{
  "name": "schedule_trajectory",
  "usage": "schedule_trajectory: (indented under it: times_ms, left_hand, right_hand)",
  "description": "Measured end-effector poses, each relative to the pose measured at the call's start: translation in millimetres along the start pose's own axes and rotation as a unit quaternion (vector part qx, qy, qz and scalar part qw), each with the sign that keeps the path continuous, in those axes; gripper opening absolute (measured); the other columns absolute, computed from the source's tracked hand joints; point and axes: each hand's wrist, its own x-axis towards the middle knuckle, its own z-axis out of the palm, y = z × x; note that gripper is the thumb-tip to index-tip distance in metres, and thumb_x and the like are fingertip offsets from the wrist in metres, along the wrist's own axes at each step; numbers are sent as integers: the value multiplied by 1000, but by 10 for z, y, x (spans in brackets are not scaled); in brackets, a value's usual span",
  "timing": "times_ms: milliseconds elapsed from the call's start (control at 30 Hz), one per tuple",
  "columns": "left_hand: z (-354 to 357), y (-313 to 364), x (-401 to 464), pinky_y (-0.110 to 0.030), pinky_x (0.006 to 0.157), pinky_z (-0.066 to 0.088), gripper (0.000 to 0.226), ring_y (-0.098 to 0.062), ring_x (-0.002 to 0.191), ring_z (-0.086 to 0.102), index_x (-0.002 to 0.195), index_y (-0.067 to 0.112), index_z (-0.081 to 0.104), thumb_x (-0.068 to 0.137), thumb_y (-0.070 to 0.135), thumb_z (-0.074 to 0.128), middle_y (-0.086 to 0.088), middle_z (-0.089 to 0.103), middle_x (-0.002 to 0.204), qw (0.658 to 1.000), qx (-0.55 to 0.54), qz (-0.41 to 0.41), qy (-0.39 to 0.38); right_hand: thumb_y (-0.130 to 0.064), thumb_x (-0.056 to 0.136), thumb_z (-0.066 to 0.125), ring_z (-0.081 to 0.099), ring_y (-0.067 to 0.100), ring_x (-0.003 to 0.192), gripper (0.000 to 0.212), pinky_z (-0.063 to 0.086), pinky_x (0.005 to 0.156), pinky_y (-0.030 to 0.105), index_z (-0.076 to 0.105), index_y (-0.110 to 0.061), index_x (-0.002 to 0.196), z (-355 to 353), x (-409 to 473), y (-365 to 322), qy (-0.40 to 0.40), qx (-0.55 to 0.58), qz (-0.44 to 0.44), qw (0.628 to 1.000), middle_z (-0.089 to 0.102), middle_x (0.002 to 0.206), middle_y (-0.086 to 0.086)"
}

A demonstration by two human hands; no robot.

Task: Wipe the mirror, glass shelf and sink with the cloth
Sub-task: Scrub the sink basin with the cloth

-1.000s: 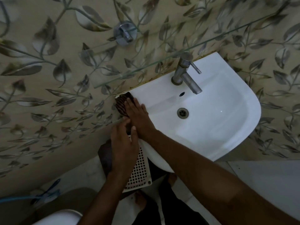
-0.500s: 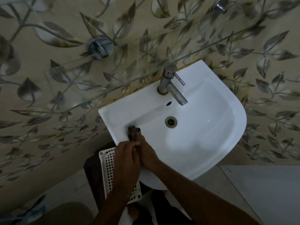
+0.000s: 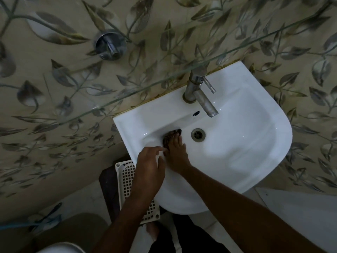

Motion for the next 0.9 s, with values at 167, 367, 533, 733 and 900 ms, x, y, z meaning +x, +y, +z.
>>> schedule_trajectory:
  times_ms: [167, 367, 533, 733, 900]
  left_hand:
    - [315, 112, 160, -28, 109, 35, 38, -25, 123, 52, 133, 7, 57, 95, 10, 56, -11, 57, 133, 996, 53, -26, -70]
    - [814, 311, 204, -32, 115, 29, 53, -25, 138, 39, 148, 10, 41, 99, 25, 52, -11, 43, 150, 981, 89, -19, -171]
    - [1038, 462, 195, -32, 113, 33, 50, -25, 135, 43, 146, 10, 46, 98, 22, 55, -11, 48, 145, 982, 61, 6, -179]
    - [1143, 612, 226, -27, 111, 32, 48, -20, 134, 42, 145, 12, 45, 99, 21, 53, -6, 49, 143, 984, 31, -2, -173]
    - [1207, 734, 307, -28, 107, 35, 44, -23, 128, 47, 139, 9, 51, 97, 17, 56, -9, 54, 136, 985, 29, 12, -172]
  right_hand:
    - [-34, 106, 37, -7, 12, 151, 68, -6, 122, 27, -5, -14, 156, -32, -323, 195, -42, 48, -215, 974, -3, 165, 6]
    - [-28, 106, 42, -2, 29, 157, 71, 11, 125, 49, 1, -9, 161, -659, 76, 1043, 24, -199, -49, 979, -6, 170, 10]
    - [-12, 103, 30, -2, 27, 157, 62, -4, 126, 46, 5, -6, 160, -1645, 283, 1773, 152, -357, 30, 921, -2, 170, 7]
    - [-14, 103, 31, -5, 28, 157, 62, -4, 125, 48, 8, -8, 161, -1918, 262, 1868, 165, -399, 33, 901, -3, 170, 5]
    - [-19, 107, 22, -5, 31, 157, 59, 5, 125, 45, -1, -13, 161, -1639, 210, 1870, -24, -471, -156, 868, -8, 170, 7]
